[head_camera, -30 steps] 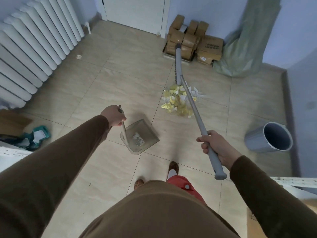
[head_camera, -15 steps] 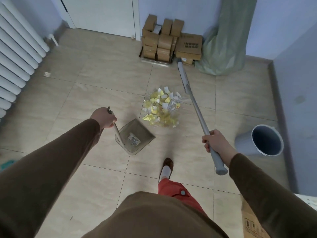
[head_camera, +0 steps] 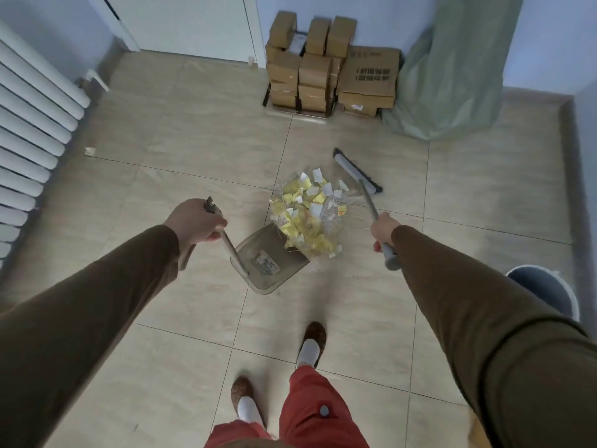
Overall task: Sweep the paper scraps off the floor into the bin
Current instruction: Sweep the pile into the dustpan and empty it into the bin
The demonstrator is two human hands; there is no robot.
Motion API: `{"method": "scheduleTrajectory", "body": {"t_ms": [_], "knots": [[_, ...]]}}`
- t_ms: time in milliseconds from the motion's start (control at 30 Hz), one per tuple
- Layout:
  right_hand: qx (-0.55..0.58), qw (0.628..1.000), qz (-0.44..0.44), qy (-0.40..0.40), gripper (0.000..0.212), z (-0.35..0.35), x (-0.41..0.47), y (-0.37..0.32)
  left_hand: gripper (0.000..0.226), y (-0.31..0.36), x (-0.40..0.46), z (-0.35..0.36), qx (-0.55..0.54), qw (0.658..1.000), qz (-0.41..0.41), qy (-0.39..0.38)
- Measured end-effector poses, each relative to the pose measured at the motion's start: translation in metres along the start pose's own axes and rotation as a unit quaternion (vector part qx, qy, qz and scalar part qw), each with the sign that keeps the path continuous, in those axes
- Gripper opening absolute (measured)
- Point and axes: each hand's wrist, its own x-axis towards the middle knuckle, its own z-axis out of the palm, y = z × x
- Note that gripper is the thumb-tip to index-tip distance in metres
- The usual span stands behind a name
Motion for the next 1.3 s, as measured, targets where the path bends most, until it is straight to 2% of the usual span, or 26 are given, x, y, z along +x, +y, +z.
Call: {"method": "scheduleTrajectory", "body": {"t_ms": [133, 233, 333, 433, 533, 633, 700, 767, 833, 933, 1000, 1067, 1167, 1300], "knots": [[-0.014, 0.999, 0.005, -0.05, 0.053, 0.042, -0.009, 0.01, 0.026, 0.022, 0.01, 0.012, -0.001, 1.0, 0.015, -0.002], [0.052, 0.994, 0.021, -0.09, 0.043, 0.073, -0.036, 0.027, 0.027, 0.039, 0.013, 0.023, 0.005, 0.999, 0.04, -0.011], [0.128, 0.983, 0.046, -0.124, 0.043, 0.094, -0.062, 0.035, 0.026, 0.053, 0.012, 0.036, 0.003, 0.998, 0.059, -0.011], [0.199, 0.966, 0.062, -0.151, 0.048, 0.103, -0.087, 0.035, 0.005, 0.054, 0.008, 0.059, 0.004, 0.997, 0.078, -0.005], [0.304, 0.934, 0.083, -0.17, 0.042, 0.098, -0.109, 0.037, 0.009, 0.047, 0.0, 0.075, -0.005, 0.997, 0.076, -0.001], [0.413, 0.878, 0.106, -0.219, 0.012, 0.093, -0.138, 0.043, 0.013, 0.043, -0.001, 0.071, -0.034, 0.998, 0.05, -0.001], [0.462, 0.845, 0.114, -0.245, 0.02, 0.096, -0.158, 0.047, 0.013, 0.04, -0.001, 0.066, -0.04, 0.999, 0.03, -0.007], [0.498, 0.823, 0.116, -0.247, 0.02, 0.099, -0.18, 0.05, 0.006, 0.034, 0.0, 0.064, -0.045, 0.999, 0.018, -0.008], [0.524, 0.817, 0.098, -0.22, 0.009, 0.101, -0.198, 0.058, 0.003, 0.025, 0.0, 0.061, -0.049, 0.999, 0.014, -0.005], [0.556, 0.809, 0.084, -0.17, 0.032, 0.091, -0.211, 0.075, 0.002, 0.012, 0.002, 0.053, -0.055, 0.998, 0.0, 0.011], [0.556, 0.814, 0.068, -0.157, 0.031, 0.076, -0.212, 0.077, 0.007, 0.007, 0.003, 0.048, -0.065, 0.998, -0.012, 0.015], [0.531, 0.833, 0.05, -0.145, 0.029, 0.059, -0.205, 0.07, 0.009, 0.003, 0.006, 0.043, -0.107, 0.994, -0.028, 0.018], [0.453, 0.884, 0.01, -0.119, 0.031, 0.034, -0.175, 0.045, 0.018, -0.003, 0.017, 0.037, -0.148, 0.988, -0.042, 0.026], [0.294, 0.95, -0.059, -0.084, 0.037, 0.009, -0.104, -0.012, 0.023, -0.007, 0.032, 0.034, -0.152, 0.986, -0.051, 0.044]]}}
